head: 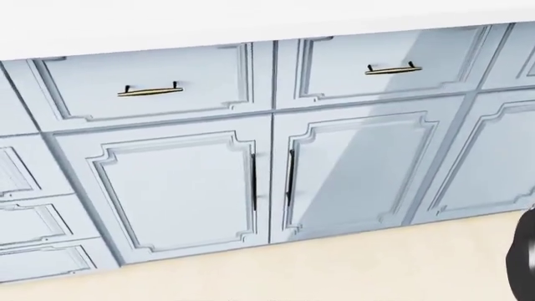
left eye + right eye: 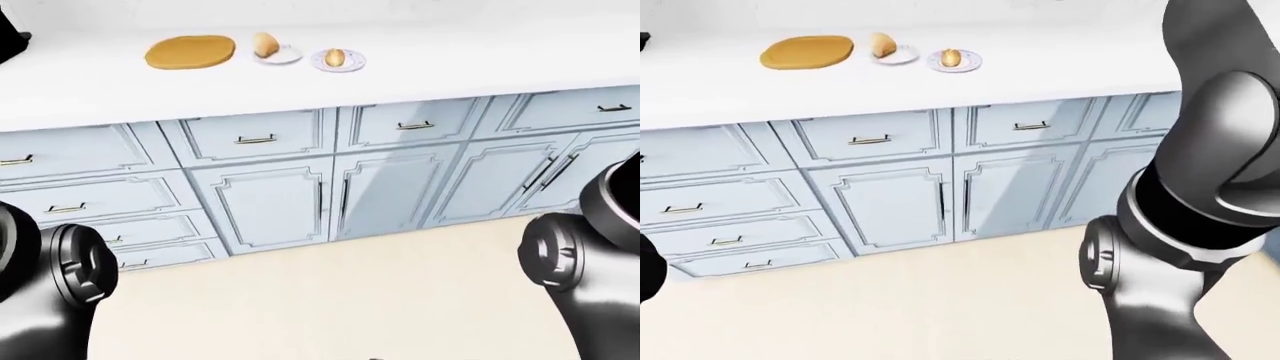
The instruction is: Place all breads on the cutting board.
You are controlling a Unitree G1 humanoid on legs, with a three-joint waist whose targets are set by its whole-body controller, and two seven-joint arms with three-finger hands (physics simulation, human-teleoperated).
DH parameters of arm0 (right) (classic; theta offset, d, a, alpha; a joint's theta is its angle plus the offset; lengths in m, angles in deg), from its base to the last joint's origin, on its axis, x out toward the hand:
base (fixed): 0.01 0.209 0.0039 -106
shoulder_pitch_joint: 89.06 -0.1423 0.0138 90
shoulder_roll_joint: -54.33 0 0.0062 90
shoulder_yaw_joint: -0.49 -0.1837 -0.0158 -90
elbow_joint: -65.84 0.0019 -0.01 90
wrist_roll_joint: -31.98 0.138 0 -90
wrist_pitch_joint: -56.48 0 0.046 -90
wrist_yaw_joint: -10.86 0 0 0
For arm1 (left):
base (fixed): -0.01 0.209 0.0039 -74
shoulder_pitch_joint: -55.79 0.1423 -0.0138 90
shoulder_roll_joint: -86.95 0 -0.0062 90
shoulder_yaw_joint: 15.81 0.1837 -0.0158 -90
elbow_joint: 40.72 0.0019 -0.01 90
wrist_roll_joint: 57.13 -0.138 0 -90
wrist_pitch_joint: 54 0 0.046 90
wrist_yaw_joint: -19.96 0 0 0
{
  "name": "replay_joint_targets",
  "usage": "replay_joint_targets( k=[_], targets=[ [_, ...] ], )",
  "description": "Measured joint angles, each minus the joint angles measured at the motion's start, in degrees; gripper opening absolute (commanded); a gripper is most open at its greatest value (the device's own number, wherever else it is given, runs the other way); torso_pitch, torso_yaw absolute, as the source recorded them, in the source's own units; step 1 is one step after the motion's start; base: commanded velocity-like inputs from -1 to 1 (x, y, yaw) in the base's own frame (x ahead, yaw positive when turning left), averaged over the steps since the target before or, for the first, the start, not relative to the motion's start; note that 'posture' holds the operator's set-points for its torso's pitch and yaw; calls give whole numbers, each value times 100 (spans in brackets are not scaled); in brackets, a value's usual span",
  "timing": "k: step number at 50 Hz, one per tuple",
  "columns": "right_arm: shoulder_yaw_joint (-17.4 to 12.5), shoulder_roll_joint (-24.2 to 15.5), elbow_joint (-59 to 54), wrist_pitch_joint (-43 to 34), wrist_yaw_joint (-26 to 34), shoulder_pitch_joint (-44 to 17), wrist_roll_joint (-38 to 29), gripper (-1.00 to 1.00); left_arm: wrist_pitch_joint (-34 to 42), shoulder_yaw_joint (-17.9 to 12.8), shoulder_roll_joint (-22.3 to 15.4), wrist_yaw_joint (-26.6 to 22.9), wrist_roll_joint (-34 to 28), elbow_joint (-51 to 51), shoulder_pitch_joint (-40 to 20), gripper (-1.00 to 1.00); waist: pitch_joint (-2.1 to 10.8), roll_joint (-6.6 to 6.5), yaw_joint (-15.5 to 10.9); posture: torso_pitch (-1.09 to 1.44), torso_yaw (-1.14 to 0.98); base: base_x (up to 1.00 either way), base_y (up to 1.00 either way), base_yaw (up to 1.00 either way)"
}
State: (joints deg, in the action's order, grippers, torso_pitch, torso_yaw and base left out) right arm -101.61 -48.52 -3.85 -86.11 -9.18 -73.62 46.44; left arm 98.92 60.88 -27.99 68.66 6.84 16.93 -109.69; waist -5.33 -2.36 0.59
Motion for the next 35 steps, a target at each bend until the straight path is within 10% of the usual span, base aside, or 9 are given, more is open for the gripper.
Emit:
replay_joint_targets(
  k=[12, 26, 35],
  targets=[
    [25, -15, 15, 24, -29, -19, 47, 100, 62, -19, 42, -28, -32, -14, -46, 100, 113, 8, -36, 0, 0, 25, 0, 0],
    [-47, -52, -54, -29, -70, 63, -23, 100, 145, 164, 186, -154, -62, -10, -18, 100, 2, 395, -83, 0, 0, 25, 0, 0],
    [14, -44, 53, 82, -13, -7, -71, 100, 124, 37, 198, -123, -129, -92, -124, 100, 110, 169, -84, 0, 0, 24, 0, 0]
  ],
)
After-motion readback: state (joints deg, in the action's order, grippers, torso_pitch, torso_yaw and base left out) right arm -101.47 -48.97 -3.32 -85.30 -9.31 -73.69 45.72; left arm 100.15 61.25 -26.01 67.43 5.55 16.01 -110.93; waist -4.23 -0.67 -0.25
